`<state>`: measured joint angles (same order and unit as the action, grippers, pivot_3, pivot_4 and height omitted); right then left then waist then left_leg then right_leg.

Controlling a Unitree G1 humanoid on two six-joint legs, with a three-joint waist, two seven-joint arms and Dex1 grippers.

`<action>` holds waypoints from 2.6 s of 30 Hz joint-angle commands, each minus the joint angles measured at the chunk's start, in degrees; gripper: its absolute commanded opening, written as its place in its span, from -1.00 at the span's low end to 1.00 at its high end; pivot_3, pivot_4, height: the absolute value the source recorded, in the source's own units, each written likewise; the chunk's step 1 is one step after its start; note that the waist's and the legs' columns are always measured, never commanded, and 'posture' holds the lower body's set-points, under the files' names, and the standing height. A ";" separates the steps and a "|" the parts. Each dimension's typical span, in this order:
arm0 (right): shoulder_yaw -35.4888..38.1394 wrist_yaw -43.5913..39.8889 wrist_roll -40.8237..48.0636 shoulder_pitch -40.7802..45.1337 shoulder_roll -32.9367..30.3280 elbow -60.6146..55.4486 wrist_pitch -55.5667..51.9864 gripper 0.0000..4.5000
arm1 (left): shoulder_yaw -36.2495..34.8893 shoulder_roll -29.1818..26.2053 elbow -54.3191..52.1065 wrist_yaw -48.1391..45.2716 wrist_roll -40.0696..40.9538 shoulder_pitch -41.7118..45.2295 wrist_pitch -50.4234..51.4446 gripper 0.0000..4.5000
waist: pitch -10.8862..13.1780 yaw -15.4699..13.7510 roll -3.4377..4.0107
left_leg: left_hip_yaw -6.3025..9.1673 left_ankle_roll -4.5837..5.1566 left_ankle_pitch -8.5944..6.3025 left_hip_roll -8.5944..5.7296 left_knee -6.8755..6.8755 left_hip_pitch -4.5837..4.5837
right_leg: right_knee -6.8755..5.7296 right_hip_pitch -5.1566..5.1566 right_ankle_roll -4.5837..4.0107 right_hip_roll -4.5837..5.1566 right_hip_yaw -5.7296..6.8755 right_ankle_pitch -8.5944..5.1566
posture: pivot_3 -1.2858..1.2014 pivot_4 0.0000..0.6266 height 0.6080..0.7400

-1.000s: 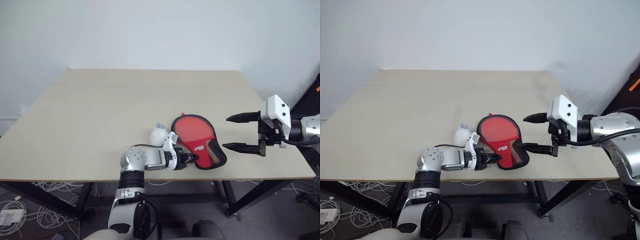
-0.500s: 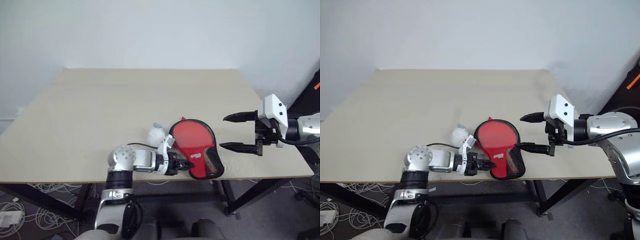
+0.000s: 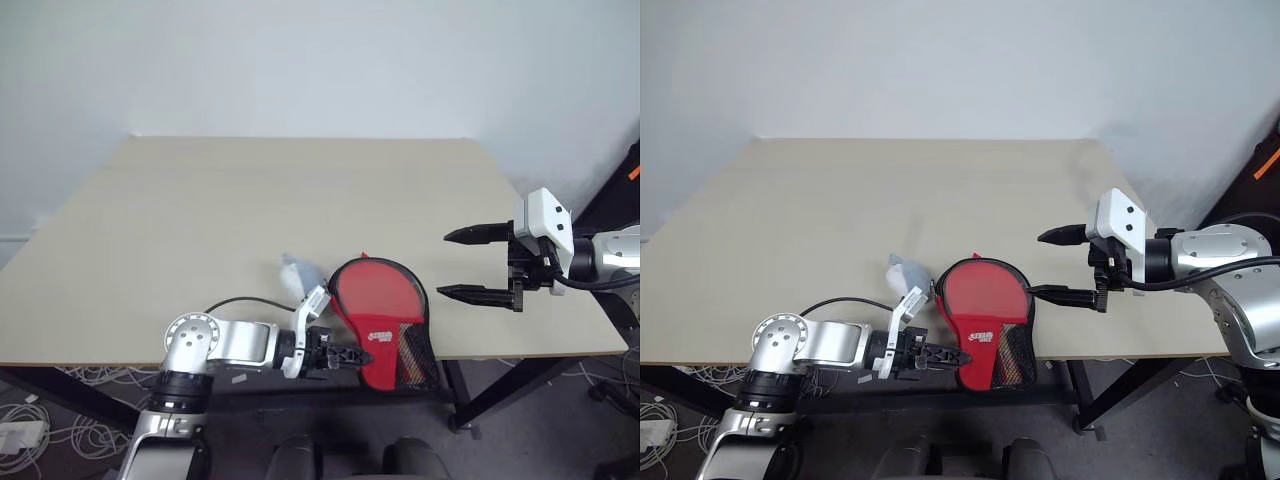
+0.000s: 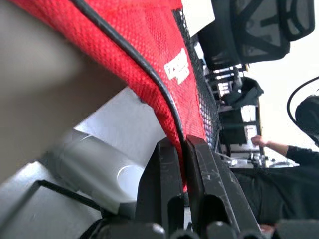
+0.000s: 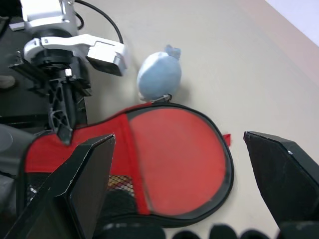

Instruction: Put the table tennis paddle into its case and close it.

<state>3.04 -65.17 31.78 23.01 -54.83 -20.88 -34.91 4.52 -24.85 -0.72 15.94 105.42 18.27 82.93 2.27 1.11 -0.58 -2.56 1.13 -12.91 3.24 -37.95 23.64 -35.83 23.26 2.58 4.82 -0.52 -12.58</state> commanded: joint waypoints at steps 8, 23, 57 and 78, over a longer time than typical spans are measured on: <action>0.16 -0.06 0.33 1.62 0.53 -0.43 0.87 1.00 | 5.78 -4.33 -5.97 2.43 7.58 -1.26 -10.52 -0.99 | 0.00 -0.20 0.00 | -0.07 -0.01 0.00 0.00 0.00 0.00 | 0.03 0.00 -0.01 -0.01 0.00 0.00 | 0.03 -1.00 1.00; -0.06 0.40 0.39 1.64 1.06 -1.28 0.58 1.00 | 8.68 -8.31 -3.83 -1.46 7.58 -2.62 -9.82 -0.99 | 0.00 -0.21 0.00 | -0.07 -0.02 0.00 0.00 0.01 -0.01 | 0.03 0.02 0.06 -0.02 0.00 -0.04 | 0.03 -1.00 1.00; -1.48 1.19 1.34 2.05 3.17 -1.54 -1.56 1.00 | 2.36 -26.15 -7.61 -25.27 3.37 0.72 -2.96 0.81 | 0.05 -0.24 -0.07 | -0.10 -0.29 -0.15 0.00 0.08 0.00 | 0.07 0.20 0.06 0.04 0.08 -0.05 | 0.03 -1.00 1.00; -10.17 22.73 -5.80 8.96 24.25 8.26 -9.74 -0.75 | -5.49 -21.24 22.36 -79.73 -64.42 17.08 -52.85 0.82 | 0.09 0.07 0.00 | -0.06 -0.06 0.03 0.03 0.10 0.88 | -0.01 0.84 -0.01 -0.03 0.17 0.18 | 0.03 -1.00 1.00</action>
<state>-7.63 -43.80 26.51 30.69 -31.13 -12.12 -44.75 0.54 -46.48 21.44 -62.86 42.36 35.10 31.59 2.36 1.18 -0.59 -2.62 1.09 -12.86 3.27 -37.89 24.55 -35.86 24.11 2.57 4.79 -0.35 -12.38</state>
